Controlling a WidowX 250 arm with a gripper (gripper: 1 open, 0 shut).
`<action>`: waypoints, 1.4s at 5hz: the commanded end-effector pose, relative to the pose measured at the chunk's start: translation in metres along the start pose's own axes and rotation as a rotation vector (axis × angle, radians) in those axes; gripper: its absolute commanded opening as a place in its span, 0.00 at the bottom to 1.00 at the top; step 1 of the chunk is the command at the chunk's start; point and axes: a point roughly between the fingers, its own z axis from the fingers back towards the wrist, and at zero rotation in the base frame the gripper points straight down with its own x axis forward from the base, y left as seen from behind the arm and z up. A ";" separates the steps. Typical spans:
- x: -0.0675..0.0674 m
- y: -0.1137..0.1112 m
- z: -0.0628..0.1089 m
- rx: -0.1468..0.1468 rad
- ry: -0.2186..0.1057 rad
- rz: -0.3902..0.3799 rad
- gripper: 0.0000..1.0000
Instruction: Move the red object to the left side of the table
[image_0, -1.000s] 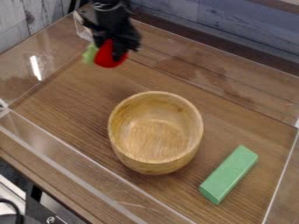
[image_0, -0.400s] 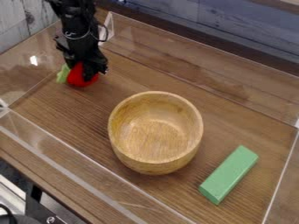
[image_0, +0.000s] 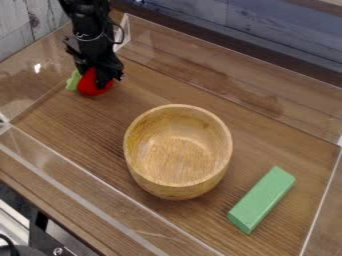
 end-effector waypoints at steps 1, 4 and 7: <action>-0.006 0.003 -0.007 -0.016 0.043 0.010 0.00; -0.002 0.007 -0.013 -0.049 0.125 -0.003 0.00; -0.003 0.008 -0.014 -0.085 0.205 -0.010 0.00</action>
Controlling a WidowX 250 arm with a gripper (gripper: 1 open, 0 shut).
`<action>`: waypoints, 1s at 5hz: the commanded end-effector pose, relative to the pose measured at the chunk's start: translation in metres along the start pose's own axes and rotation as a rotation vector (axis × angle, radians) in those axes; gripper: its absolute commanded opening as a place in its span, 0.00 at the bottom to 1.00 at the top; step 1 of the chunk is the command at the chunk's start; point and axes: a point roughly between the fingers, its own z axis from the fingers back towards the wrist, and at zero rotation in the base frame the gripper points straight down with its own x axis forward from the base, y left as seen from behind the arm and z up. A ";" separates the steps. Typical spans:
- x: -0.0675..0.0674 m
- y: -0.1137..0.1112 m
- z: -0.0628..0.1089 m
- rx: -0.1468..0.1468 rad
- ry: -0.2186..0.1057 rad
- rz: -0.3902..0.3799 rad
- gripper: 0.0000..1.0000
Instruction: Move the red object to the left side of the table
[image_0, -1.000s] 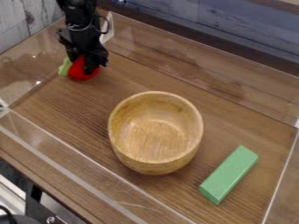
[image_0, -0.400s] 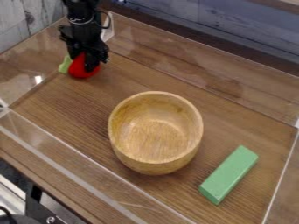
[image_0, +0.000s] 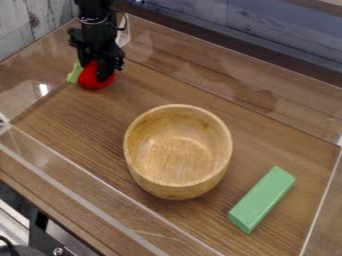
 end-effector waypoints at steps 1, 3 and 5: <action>-0.011 0.000 -0.009 -0.026 0.056 0.001 0.00; -0.013 -0.001 -0.007 -0.046 0.092 0.001 0.00; -0.012 -0.001 -0.006 -0.058 0.114 0.001 0.00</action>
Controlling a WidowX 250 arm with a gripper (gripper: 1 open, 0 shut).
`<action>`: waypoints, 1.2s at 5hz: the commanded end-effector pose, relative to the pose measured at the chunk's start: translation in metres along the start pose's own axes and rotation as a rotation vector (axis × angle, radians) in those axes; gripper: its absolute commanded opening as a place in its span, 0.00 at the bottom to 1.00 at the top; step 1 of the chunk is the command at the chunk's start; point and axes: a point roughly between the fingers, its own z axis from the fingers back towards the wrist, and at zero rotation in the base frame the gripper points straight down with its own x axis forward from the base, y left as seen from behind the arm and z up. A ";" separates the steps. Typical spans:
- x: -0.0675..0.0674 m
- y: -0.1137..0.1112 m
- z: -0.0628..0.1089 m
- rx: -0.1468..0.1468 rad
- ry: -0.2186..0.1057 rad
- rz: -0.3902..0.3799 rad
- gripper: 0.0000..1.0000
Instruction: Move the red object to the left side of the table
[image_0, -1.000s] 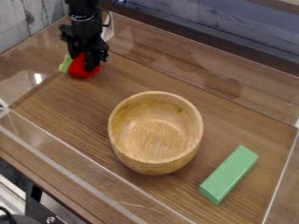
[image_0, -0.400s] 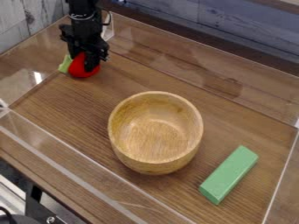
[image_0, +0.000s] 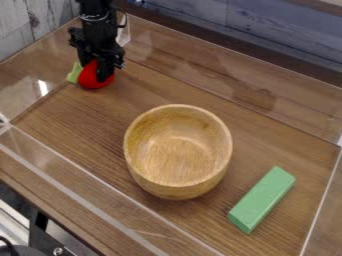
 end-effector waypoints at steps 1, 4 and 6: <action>-0.006 0.002 -0.005 -0.016 0.031 0.005 0.00; -0.006 0.001 -0.004 -0.036 0.061 0.006 0.00; -0.006 0.000 -0.003 -0.051 0.078 0.008 0.00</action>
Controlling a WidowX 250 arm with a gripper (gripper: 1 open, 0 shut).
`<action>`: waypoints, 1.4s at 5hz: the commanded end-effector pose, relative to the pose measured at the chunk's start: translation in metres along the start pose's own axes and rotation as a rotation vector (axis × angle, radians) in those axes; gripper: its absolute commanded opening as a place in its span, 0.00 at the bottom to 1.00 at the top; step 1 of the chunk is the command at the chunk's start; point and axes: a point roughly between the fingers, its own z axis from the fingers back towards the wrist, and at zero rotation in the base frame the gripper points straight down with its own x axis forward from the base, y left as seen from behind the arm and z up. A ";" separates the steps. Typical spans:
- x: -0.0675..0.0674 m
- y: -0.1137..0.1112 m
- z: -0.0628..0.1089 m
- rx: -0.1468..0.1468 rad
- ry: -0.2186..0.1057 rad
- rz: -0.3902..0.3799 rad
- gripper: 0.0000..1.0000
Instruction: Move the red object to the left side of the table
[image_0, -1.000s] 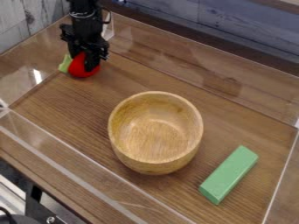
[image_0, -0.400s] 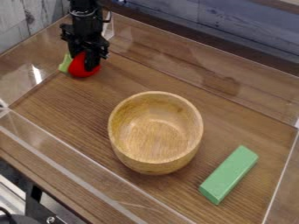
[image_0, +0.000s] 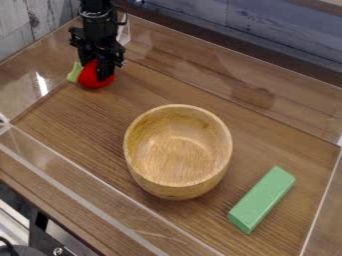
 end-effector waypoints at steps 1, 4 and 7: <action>-0.006 0.002 -0.004 -0.018 0.025 0.013 0.00; -0.007 0.000 -0.004 -0.039 0.049 0.017 0.00; -0.008 -0.002 -0.004 -0.060 0.072 0.021 0.00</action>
